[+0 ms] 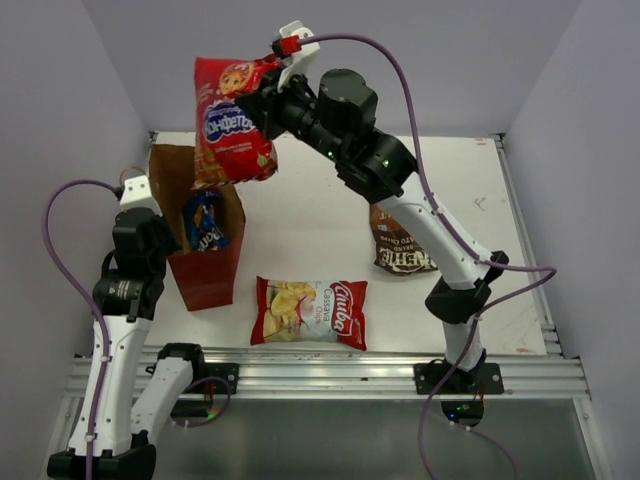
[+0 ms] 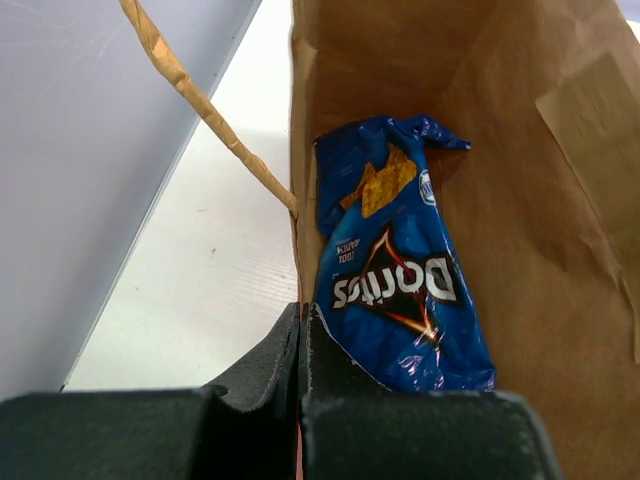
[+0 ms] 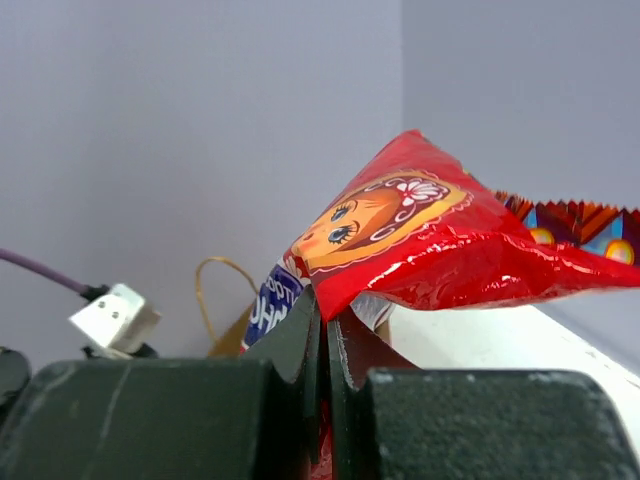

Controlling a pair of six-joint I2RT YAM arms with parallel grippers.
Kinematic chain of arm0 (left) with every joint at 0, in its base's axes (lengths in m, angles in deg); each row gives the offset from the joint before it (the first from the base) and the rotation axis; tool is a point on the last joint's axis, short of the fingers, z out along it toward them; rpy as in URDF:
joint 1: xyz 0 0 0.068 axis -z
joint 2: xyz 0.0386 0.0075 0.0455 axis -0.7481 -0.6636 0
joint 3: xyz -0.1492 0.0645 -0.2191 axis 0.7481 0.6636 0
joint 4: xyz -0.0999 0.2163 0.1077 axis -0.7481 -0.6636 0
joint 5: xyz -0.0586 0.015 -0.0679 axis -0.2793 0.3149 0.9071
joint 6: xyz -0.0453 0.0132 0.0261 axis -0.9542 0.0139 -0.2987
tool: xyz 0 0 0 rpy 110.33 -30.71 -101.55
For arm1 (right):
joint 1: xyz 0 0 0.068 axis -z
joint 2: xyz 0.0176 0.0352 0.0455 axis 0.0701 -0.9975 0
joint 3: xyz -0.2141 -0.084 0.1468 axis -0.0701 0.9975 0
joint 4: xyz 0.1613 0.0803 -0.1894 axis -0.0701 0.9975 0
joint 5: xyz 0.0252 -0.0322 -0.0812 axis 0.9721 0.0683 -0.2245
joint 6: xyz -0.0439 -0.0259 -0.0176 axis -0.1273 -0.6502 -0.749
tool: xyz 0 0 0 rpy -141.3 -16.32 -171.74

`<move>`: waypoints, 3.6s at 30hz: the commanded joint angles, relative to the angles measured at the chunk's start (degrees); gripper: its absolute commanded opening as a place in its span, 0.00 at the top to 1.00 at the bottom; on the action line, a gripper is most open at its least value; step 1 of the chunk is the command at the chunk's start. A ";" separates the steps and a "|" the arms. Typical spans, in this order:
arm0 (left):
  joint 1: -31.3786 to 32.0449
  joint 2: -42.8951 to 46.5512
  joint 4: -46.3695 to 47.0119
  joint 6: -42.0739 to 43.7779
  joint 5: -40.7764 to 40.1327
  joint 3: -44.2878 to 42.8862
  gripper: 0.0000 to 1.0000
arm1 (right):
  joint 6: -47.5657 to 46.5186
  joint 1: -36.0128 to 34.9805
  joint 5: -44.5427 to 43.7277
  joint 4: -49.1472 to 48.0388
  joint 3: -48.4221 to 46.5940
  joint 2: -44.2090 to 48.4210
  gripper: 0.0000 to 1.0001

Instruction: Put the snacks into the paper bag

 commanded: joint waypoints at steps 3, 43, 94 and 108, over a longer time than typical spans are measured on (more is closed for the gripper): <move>0.15 1.37 2.24 -0.39 -0.80 -0.12 1.00 | 4.02 -0.90 2.63 -10.11 -2.96 -1.86 1.00; 0.15 0.14 2.68 -0.21 0.08 0.14 1.00 | 7.11 -6.52 16.96 3.50 -0.05 -8.01 1.00; 0.15 0.49 3.30 0.14 2.28 0.40 1.00 | 5.07 -12.33 -21.09 -4.58 84.48 38.56 0.01; 0.15 0.67 3.74 0.40 3.60 0.49 1.00 | 13.25 -12.24 -20.24 -6.86 97.67 38.49 0.01</move>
